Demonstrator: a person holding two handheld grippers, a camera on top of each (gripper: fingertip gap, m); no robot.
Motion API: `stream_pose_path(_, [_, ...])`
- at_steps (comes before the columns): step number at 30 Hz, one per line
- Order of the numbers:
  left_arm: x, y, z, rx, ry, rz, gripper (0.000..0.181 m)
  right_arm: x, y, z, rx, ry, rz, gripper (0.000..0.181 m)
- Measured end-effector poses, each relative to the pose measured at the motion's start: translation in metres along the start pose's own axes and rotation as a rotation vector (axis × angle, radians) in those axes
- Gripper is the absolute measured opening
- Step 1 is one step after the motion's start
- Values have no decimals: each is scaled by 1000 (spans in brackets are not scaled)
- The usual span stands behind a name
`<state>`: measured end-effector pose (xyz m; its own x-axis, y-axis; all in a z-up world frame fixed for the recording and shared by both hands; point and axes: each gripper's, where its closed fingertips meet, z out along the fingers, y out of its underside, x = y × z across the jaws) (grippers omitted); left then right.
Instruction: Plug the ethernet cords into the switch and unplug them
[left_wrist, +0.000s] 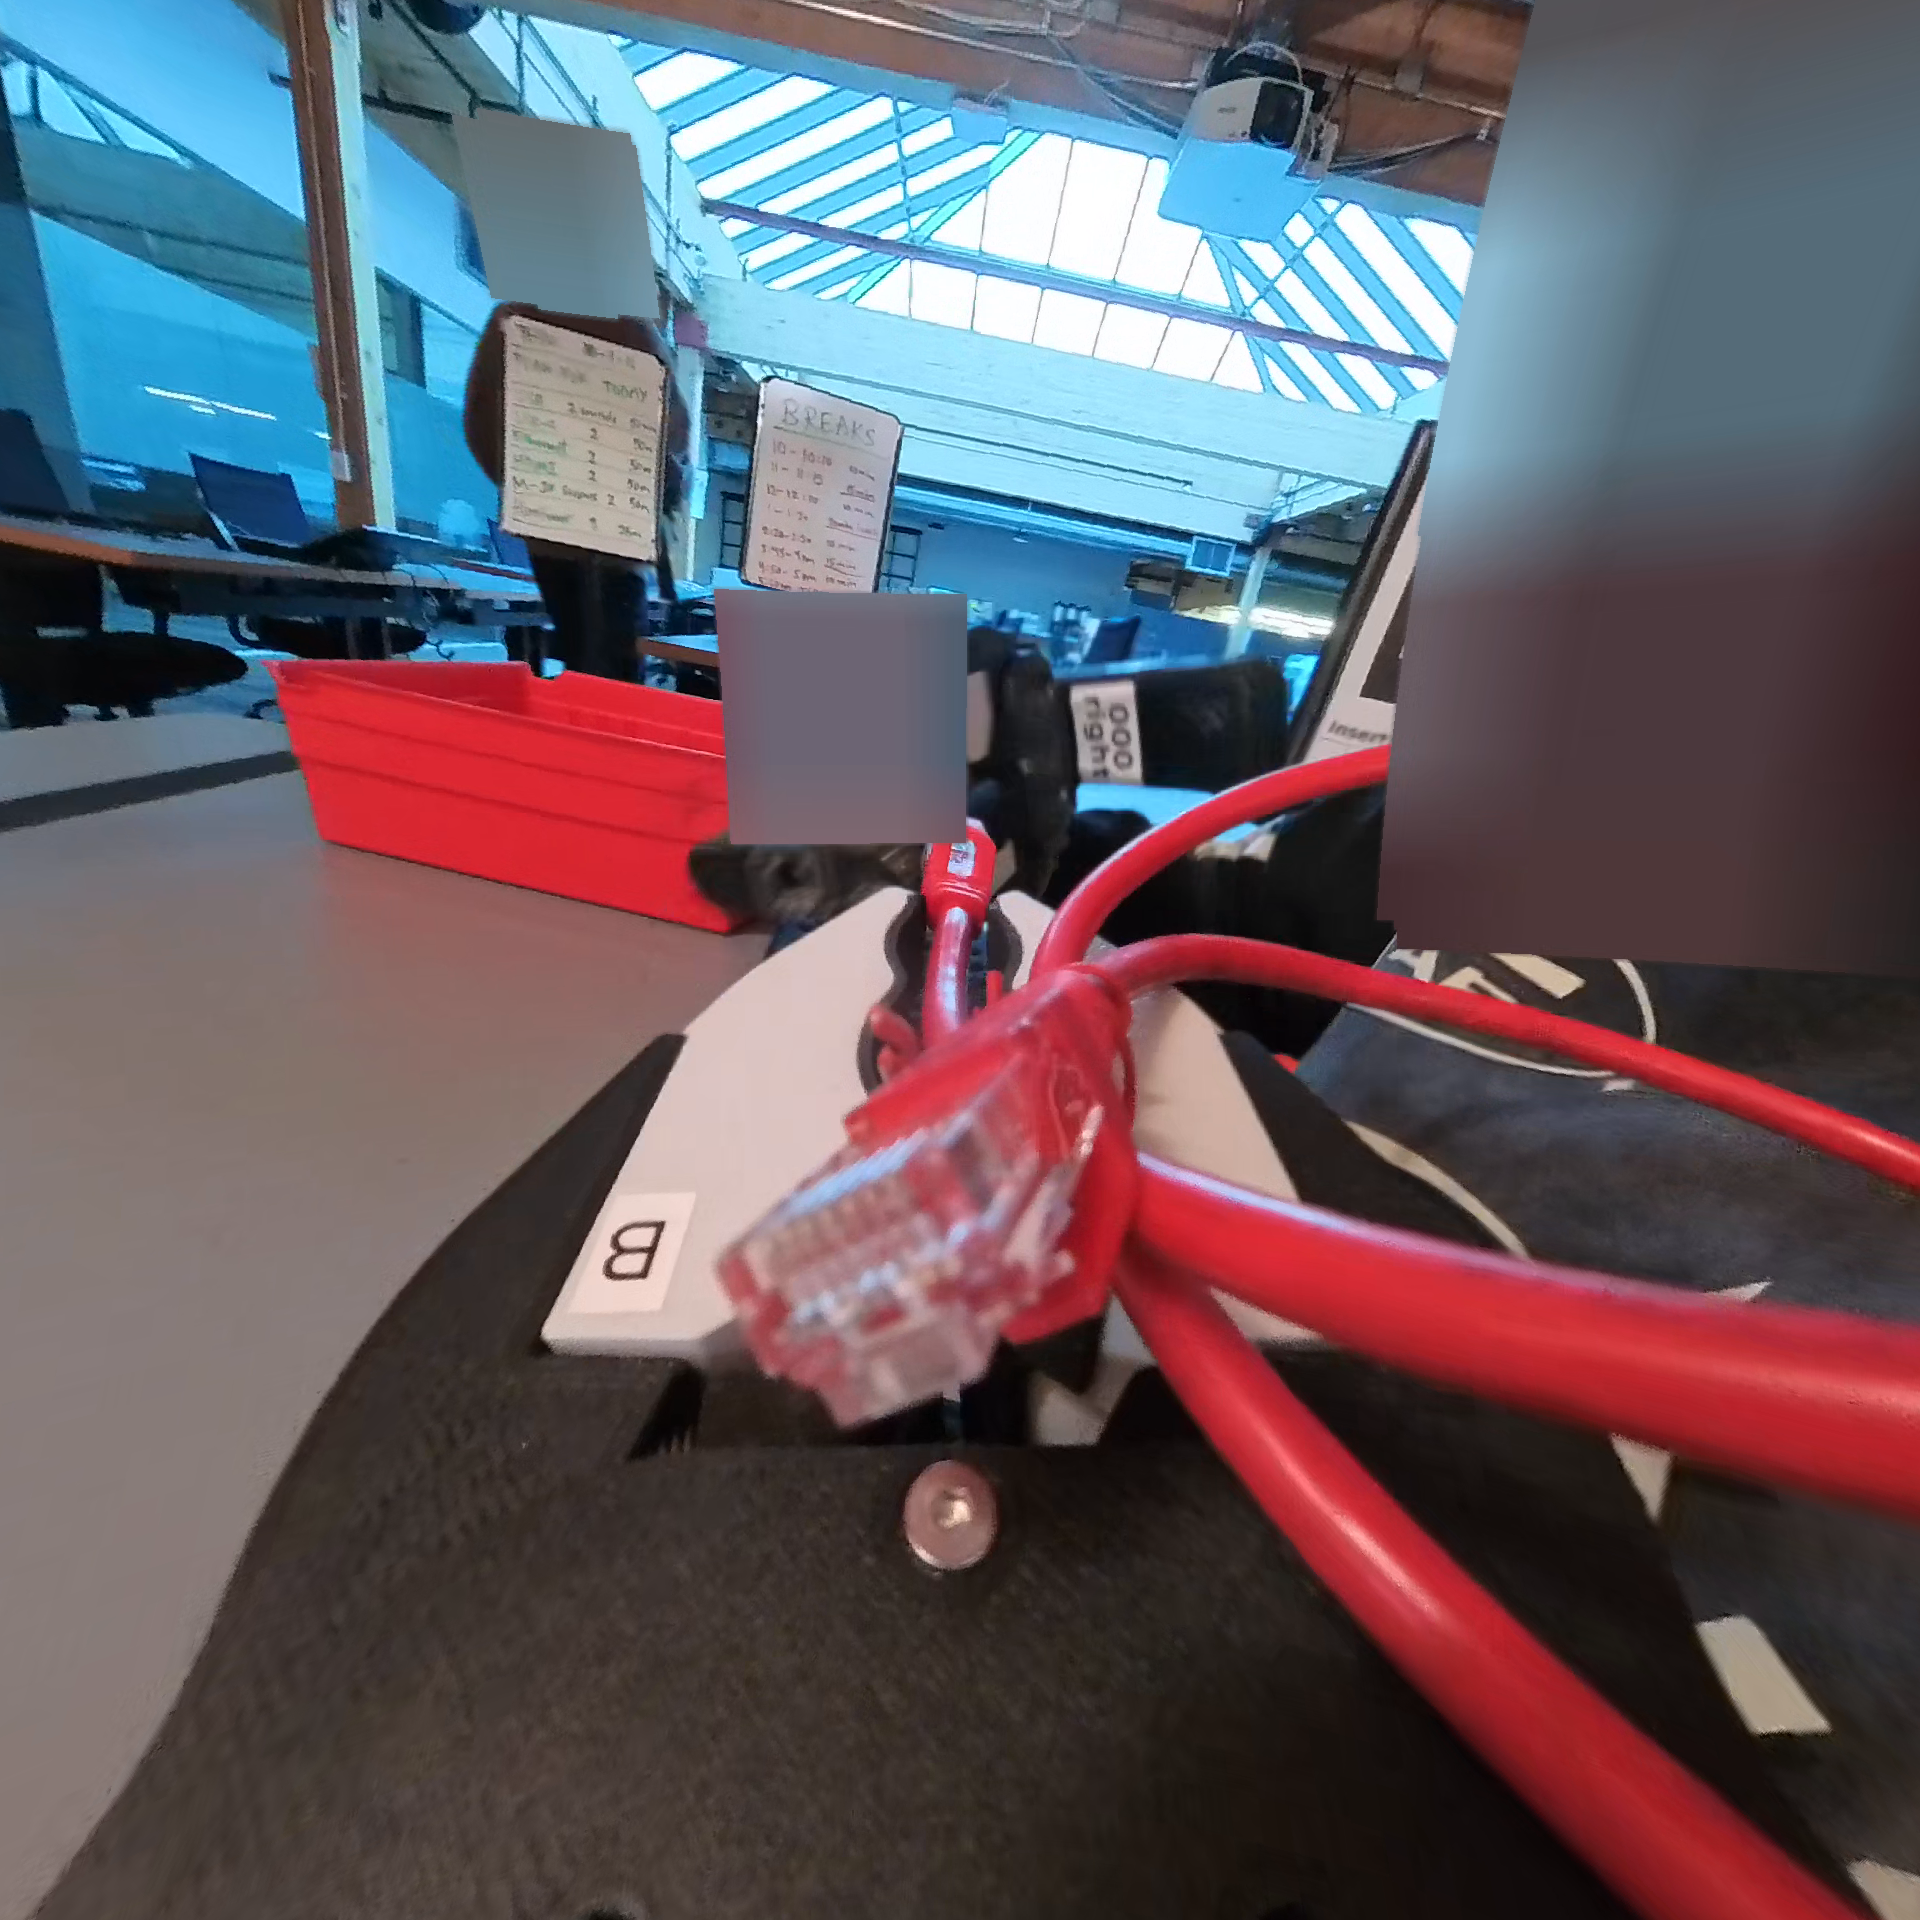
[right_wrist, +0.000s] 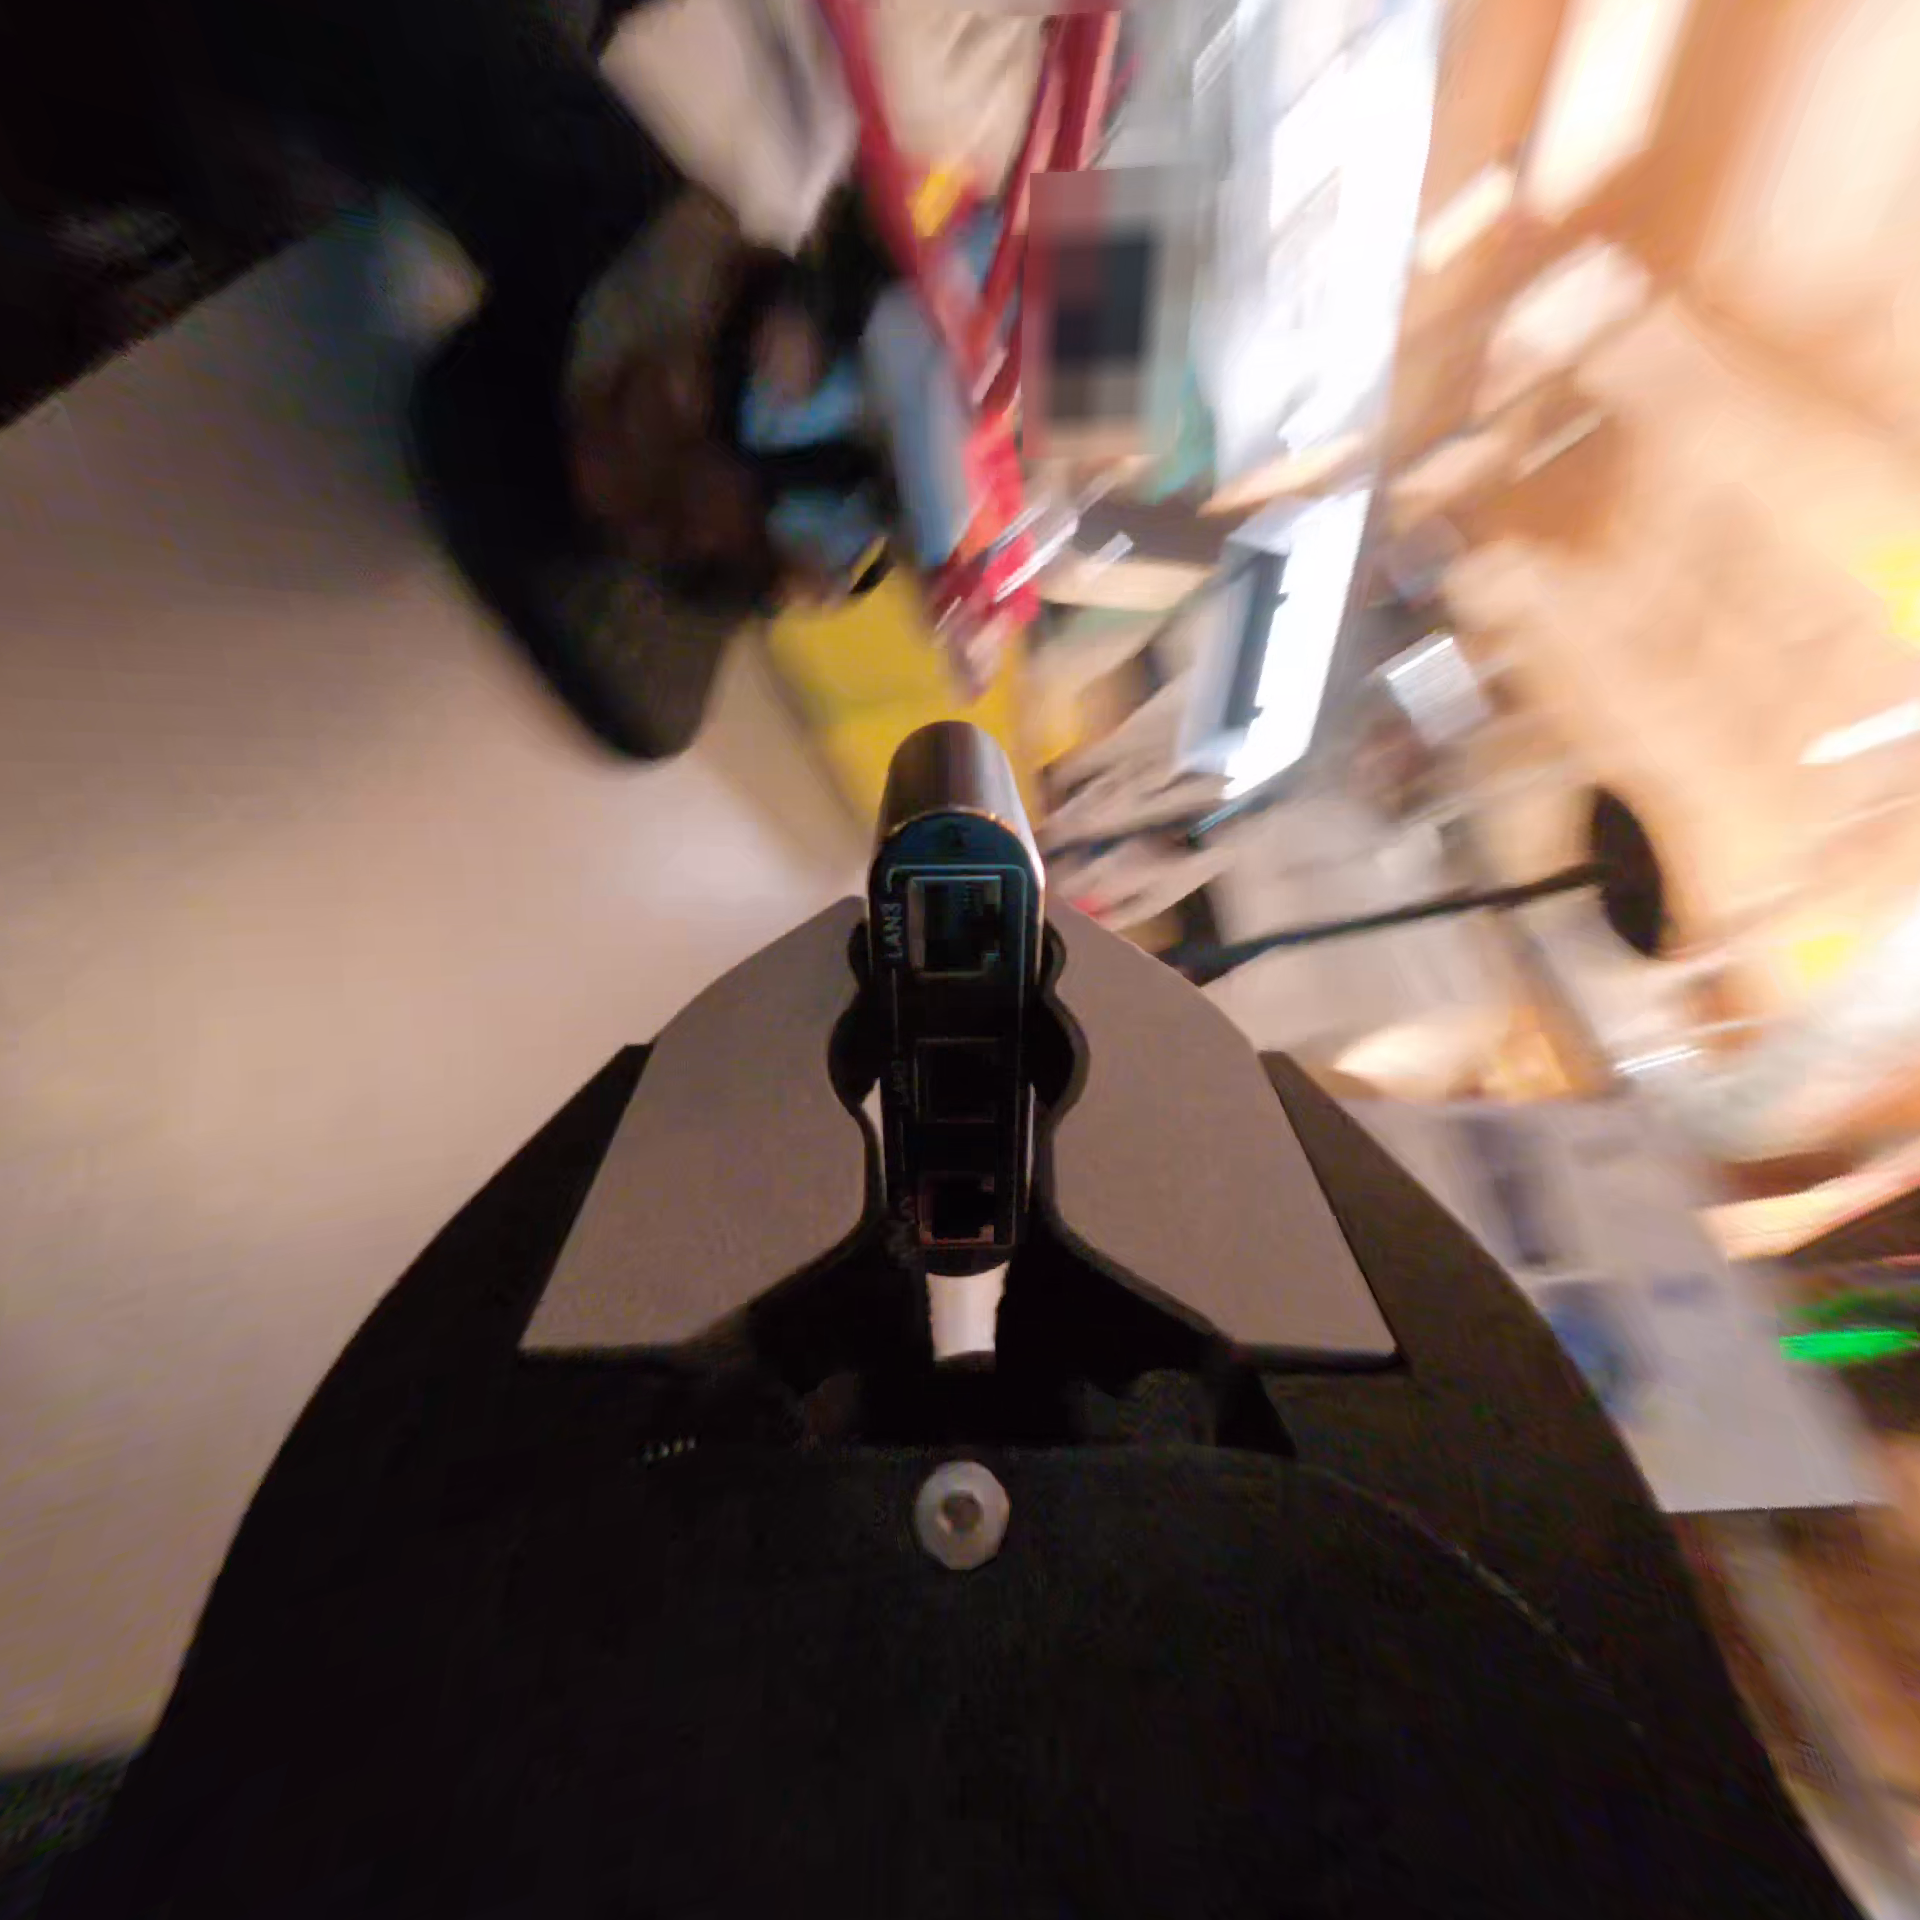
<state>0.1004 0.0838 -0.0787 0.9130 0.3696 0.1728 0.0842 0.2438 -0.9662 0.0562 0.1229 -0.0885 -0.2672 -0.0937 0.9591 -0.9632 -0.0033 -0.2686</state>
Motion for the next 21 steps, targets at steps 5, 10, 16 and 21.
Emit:
stream_pose_path(5, [9,2,3,1,79,-88,10,6,-39,-15,127,318,-271,24])
stream_pose_path(10, [21,12,9,-78,116,-48,11,-7,-59,-14,220,286,-241,24])
stream_pose_path(16, [30,16,9,-108,172,-62,11,-18,-73,-13,274,242,-234,24])
stream_pose_path(21, [36,22,9,-160,192,-41,11,-24,-74,-12,280,209,-234,24])
